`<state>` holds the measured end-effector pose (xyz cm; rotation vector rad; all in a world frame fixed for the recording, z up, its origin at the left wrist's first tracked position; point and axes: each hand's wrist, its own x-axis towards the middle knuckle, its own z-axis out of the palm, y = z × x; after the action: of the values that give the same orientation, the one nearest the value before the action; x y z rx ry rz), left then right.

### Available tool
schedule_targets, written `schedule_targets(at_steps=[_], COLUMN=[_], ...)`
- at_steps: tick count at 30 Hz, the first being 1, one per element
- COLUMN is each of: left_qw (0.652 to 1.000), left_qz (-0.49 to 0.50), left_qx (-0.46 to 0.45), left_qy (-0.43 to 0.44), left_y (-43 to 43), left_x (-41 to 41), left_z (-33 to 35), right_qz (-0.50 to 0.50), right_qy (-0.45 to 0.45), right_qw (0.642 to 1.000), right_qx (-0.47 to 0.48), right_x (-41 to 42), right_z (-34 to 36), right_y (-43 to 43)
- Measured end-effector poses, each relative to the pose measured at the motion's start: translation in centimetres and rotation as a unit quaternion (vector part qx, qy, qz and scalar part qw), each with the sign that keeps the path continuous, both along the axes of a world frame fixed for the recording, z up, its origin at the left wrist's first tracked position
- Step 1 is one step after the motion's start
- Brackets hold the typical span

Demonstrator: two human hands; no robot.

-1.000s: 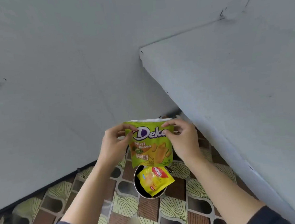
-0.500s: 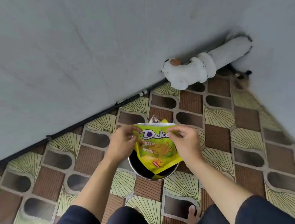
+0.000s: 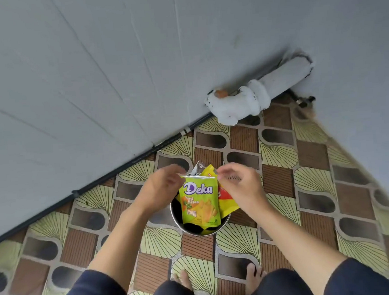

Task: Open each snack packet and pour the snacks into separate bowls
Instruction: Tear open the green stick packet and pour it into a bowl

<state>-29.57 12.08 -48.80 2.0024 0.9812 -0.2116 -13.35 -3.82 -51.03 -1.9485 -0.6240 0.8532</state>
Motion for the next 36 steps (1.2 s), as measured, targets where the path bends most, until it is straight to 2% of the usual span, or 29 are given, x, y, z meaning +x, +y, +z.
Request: schedule_targets(at_steps=[7, 11, 17, 21, 25, 36], left_qw=[0.989, 0.974, 0.943, 0.921, 0.908, 0.858], left_qz=[-0.053, -0.062, -0.07, -0.078, -0.123, -0.269], left_qx=[0.106, 0.162, 0.232, 0.251, 0.22, 0.156], left_qy=[-0.09, -0.145, -0.229, -0.287, -0.335, -0.408], left_y=[0.5, 0.9, -0.3, -2.3, -6.5, -23.3], left_x=[1.2, 1.7, 2.7, 4.6, 7.8, 15.5], left_z=[19.6, 31.5, 44.2, 49.2, 52.4, 57.3], right_qz=[0.026, 0.008, -0.035, -0.067, -0.109, -0.275], right_qy=[-0.051, -0.091, -0.168, -0.233, -0.282, -0.336], right_qw=[0.996, 0.991, 0.977, 0.961, 0.946, 0.888], right_qx=[0.072, 0.094, 0.127, 0.133, 0.119, 0.149], right_x=[0.6, 1.1, 0.9, 1.0, 1.4, 4.1], right_z=[20.3, 31.2, 43.5, 48.8, 52.4, 59.1], right_y=[-0.3, -0.2, -0.8, -3.5, -9.0, -26.9])
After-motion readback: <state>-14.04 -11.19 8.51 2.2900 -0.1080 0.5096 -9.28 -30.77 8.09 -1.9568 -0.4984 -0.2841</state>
